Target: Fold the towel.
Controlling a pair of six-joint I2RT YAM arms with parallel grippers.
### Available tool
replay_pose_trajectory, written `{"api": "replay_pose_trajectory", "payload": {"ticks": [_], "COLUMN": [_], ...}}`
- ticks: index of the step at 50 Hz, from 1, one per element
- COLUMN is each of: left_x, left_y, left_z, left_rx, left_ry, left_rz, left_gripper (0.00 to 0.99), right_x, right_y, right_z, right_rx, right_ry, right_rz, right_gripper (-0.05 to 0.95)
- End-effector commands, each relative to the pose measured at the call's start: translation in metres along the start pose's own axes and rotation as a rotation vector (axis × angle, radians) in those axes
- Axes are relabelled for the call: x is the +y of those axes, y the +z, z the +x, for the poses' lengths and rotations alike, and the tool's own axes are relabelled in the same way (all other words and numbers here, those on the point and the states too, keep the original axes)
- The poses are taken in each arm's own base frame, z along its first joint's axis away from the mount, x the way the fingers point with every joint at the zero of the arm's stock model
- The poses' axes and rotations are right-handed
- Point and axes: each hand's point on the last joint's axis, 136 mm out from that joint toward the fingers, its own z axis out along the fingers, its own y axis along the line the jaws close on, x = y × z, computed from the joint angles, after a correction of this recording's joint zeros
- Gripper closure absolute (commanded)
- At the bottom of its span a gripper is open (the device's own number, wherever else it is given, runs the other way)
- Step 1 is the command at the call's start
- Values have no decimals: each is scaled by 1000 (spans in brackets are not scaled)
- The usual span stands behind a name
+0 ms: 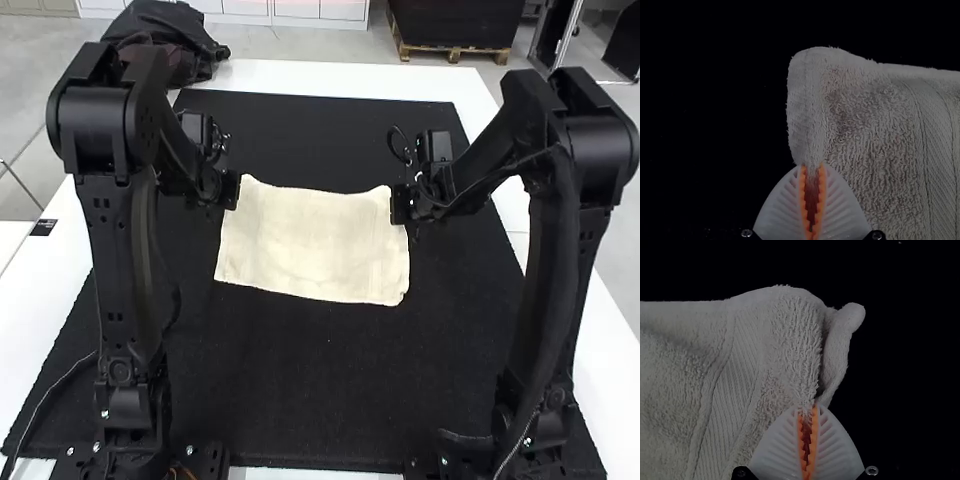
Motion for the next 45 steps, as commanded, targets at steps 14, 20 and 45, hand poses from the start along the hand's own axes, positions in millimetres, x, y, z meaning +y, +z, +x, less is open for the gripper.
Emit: {"api": "replay_pose_trajectory", "payload": {"ticks": [14,20,45], "left_x": [16,13,1], "left_y": [-29,-38,-68], "left_z": [-19,-15,7], "left_rx": [-38,-30,-4], "left_ry": [-13,-12,7], "left_rz": [-17,-12,-2], "left_gripper": [969,969,969], "right_x": [4,5,11], "right_y": [-39,-46,-70], "right_z": [-20,-17,15], "right_rx": [-63,-46,23], "right_ry": [24,47,69], "right_rz": [-20,-39,-79], "right_gripper": [923,923,923]}}
